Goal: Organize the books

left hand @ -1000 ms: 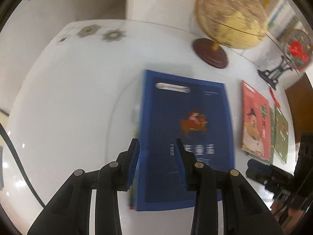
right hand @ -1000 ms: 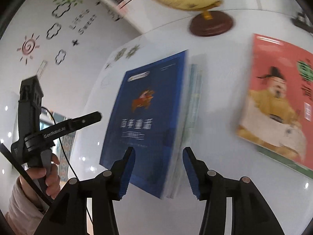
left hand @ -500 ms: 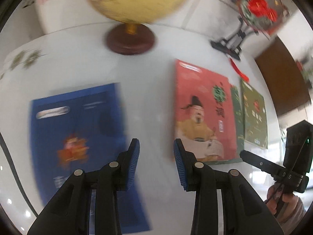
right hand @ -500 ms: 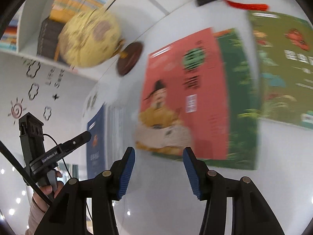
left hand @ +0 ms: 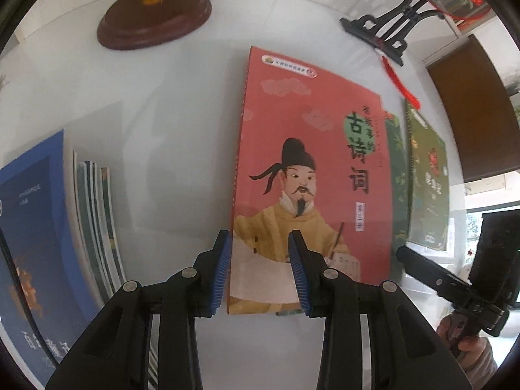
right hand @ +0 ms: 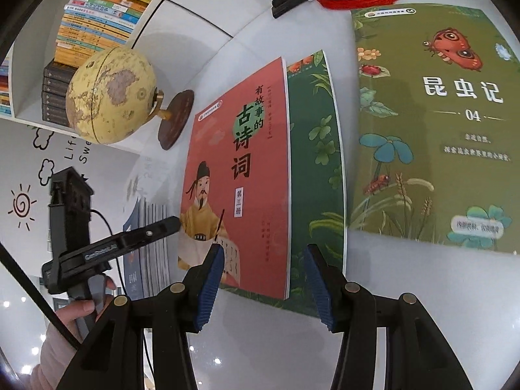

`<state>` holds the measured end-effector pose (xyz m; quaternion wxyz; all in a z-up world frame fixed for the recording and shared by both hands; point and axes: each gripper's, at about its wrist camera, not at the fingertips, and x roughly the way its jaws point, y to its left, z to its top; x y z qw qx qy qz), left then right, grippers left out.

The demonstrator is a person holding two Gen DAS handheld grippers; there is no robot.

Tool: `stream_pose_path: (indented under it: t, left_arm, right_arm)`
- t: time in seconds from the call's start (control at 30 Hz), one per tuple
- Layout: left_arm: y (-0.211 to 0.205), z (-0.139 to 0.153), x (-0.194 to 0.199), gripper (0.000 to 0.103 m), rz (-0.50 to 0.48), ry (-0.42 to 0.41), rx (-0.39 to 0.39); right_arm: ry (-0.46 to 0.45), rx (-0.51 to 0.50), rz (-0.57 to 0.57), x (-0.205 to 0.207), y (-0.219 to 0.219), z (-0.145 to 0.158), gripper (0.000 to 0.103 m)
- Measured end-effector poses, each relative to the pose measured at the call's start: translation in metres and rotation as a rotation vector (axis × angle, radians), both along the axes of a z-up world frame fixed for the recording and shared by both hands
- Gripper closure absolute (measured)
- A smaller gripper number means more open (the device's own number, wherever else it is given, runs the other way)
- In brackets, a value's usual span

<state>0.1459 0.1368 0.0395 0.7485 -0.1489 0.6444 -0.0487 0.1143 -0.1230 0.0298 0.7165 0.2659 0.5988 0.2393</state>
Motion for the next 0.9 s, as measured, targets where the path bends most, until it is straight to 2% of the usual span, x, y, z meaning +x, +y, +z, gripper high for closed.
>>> stream_pose_path:
  t: [0.13, 0.23, 0.33, 0.4, 0.47, 0.5, 0.6, 0.7, 0.77, 0.9]
  left_arm:
    - [0.001, -0.006, -0.001, 0.069, 0.003, -0.001, -0.004]
    - [0.001, -0.007, 0.002, 0.066, 0.016, 0.002, -0.037]
    - [-0.003, -0.006, 0.002, 0.066, 0.009, 0.002, -0.032]
    - [-0.005, 0.003, 0.000, 0.066, 0.008, -0.047, -0.030]
    - [-0.004, 0.020, -0.008, 0.066, 0.012, -0.128, -0.075]
    - [-0.003, 0.024, -0.009, 0.066, 0.016, -0.143, -0.096]
    - [0.001, 0.028, -0.012, 0.066, 0.029, -0.156, -0.157]
    - [0.004, 0.027, -0.012, 0.066, 0.029, -0.151, -0.171]
    - [0.000, 0.028, -0.010, 0.066, 0.032, -0.144, -0.150]
    - [-0.024, 0.027, -0.009, 0.064, -0.045, -0.133, -0.018]
  right_arm:
    - [-0.013, 0.019, 0.009, 0.006, 0.005, -0.005, 0.053]
    - [-0.034, 0.022, 0.020, 0.008, 0.011, -0.006, 0.053]
    - [-0.054, 0.042, 0.022, 0.008, 0.013, -0.006, 0.044]
    - [-0.062, 0.072, 0.016, 0.006, 0.013, -0.006, 0.041]
    - [-0.045, 0.116, -0.008, 0.007, 0.007, -0.010, 0.041]
    - [-0.034, 0.136, -0.019, 0.007, 0.004, -0.012, 0.041]
    - [-0.029, 0.156, -0.021, 0.006, -0.001, -0.013, 0.041]
    - [-0.028, 0.158, -0.018, 0.007, -0.001, -0.013, 0.041]
    - [-0.026, 0.169, -0.023, 0.007, -0.003, -0.014, 0.041]
    - [-0.009, 0.236, -0.069, 0.005, -0.011, -0.021, 0.040]
